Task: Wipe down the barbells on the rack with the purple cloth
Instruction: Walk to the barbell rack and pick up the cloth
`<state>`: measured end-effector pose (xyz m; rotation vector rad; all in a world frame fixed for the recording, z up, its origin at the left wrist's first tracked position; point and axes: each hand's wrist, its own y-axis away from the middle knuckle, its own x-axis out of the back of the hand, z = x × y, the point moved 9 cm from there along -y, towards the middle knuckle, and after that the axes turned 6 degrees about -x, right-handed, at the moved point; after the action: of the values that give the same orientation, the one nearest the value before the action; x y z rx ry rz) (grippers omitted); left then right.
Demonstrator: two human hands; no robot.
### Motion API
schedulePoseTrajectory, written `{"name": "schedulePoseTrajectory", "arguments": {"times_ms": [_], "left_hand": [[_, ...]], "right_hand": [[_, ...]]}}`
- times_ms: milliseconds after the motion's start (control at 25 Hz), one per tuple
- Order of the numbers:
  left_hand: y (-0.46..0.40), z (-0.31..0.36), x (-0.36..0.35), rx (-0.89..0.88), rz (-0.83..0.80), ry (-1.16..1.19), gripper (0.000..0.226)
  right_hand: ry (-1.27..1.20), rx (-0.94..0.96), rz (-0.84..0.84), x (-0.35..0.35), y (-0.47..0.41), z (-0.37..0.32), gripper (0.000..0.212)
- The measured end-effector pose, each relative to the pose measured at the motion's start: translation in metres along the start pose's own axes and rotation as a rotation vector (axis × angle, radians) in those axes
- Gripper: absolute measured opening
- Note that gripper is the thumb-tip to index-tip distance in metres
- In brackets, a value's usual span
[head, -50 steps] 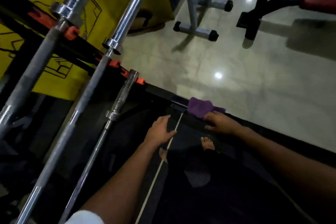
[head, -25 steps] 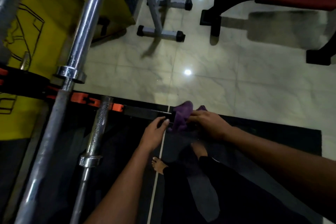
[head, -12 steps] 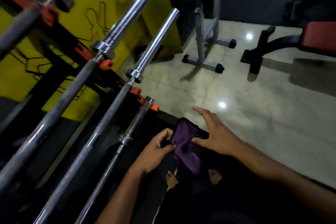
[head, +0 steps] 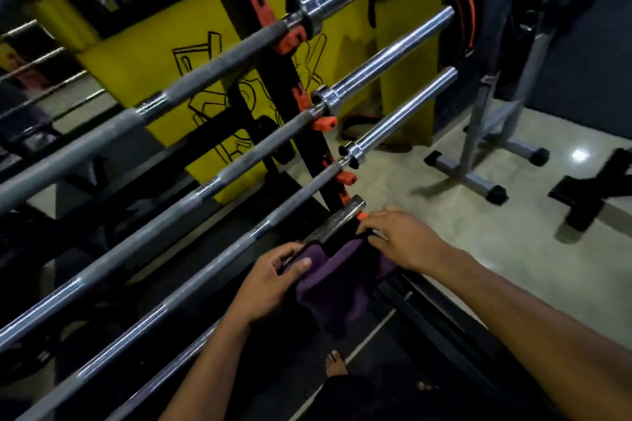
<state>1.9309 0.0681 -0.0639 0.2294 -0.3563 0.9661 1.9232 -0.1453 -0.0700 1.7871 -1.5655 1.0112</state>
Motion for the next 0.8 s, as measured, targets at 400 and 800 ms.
{"name": "schedulePoseTrajectory", "arguments": {"times_ms": [400, 800], "left_hand": [[0.007, -0.017, -0.012, -0.104, -0.014, 0.012, 0.027], [-0.031, 0.017, -0.067, -0.077, -0.355, 0.133, 0.03]], "right_hand": [[-0.164, 0.172, -0.353, 0.011, 0.024, -0.066, 0.023], [-0.226, 0.104, -0.519, 0.048, 0.03, -0.063, 0.028]]}}
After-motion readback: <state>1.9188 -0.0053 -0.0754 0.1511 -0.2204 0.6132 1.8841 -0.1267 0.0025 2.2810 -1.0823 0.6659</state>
